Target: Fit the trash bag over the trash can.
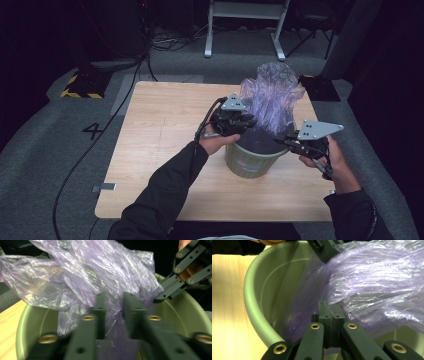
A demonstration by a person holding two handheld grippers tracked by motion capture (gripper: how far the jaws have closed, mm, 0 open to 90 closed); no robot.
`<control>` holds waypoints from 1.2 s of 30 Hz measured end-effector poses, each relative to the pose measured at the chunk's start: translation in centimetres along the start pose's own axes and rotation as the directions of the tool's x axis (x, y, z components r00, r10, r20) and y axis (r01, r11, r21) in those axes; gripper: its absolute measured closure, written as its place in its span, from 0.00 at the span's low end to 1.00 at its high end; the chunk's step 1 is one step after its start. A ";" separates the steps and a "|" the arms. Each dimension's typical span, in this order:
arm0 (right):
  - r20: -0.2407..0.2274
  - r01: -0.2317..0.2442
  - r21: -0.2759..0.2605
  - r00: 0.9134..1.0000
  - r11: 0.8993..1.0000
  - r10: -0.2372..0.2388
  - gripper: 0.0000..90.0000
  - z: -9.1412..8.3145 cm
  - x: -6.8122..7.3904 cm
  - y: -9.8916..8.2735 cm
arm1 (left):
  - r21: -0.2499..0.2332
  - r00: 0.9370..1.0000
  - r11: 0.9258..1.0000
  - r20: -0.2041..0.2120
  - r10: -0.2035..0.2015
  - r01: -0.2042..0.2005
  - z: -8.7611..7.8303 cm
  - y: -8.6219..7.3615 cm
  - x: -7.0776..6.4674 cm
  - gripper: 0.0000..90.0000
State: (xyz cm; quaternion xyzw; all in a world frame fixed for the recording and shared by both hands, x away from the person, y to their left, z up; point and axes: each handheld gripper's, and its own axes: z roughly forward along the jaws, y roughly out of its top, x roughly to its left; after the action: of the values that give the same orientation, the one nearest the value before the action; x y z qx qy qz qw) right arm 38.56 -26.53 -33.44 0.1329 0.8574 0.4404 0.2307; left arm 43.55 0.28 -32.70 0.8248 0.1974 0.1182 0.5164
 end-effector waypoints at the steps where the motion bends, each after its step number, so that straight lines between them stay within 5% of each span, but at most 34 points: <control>1: 0.000 0.000 0.000 1.000 1.000 0.000 1.00 0.0 0.0 0.0 | 0.000 1.000 1.000 0.000 0.000 0.000 0.0 0.0 0.0 0.97; 5: -0.003 -0.005 -0.005 1.000 1.000 0.005 0.92 -0.2 0.2 -0.1 | -0.003 1.000 1.000 0.002 0.023 -0.023 -0.3 -0.4 -0.1 0.99; 7: -0.001 -0.017 -0.015 1.000 1.000 0.017 0.71 -0.7 0.2 -0.1 | -0.012 0.999 0.999 -0.014 0.051 -0.051 -0.9 -0.7 -0.6 0.99; 11: 0.023 -0.052 -0.033 0.998 0.998 0.053 0.49 -1.7 0.0 0.0 | -0.028 0.996 0.996 -0.025 0.084 -0.084 -1.6 -1.1 -1.3 0.99; 16: 0.077 -0.095 -0.081 0.992 0.992 0.101 0.32 -2.7 -0.4 0.3 | -0.022 0.993 0.993 -0.033 0.112 -0.113 -1.7 -1.6 -1.9 0.99; 23: 0.082 -0.146 -0.127 0.984 0.981 0.157 0.25 -2.2 -0.9 2.0 | -0.036 0.991 0.991 -0.044 0.129 -0.130 -1.6 -2.0 -2.6 0.99; 26: 0.144 -0.146 -0.055 0.978 0.988 0.152 0.22 -0.9 -1.7 2.7 | -0.036 0.988 0.988 -0.046 0.146 -0.148 -1.7 -2.2 -3.0 0.99; 29: 0.123 -0.189 -0.047 0.973 0.981 0.194 0.22 -0.3 -2.3 2.6 | -0.037 0.988 0.988 -0.045 0.148 -0.150 -1.7 -2.3 -3.0 0.99; 31: 0.125 -0.202 -0.033 0.971 0.979 0.205 0.31 0.2 -2.5 2.4 | -0.035 0.988 0.988 -0.050 0.147 -0.149 -1.7 -2.4 -3.0 0.99; 33: 0.060 -0.200 -0.035 0.977 0.979 0.202 0.63 0.6 -2.3 2.2 | -0.041 0.989 0.989 -0.050 0.139 -0.141 -1.8 -2.5 -2.9 0.98; 36: 0.037 -0.174 -0.034 0.984 0.984 0.175 0.86 0.7 -1.9 2.0 | -0.039 0.989 0.990 -0.056 0.134 -0.137 -1.8 -2.6 -2.8 0.97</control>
State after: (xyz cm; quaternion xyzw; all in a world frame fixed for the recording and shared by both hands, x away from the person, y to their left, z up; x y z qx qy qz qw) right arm 40.60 -25.66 -31.66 0.2126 0.8310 0.4692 0.2101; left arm 39.83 1.52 -34.18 0.8217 0.1521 0.1794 0.5192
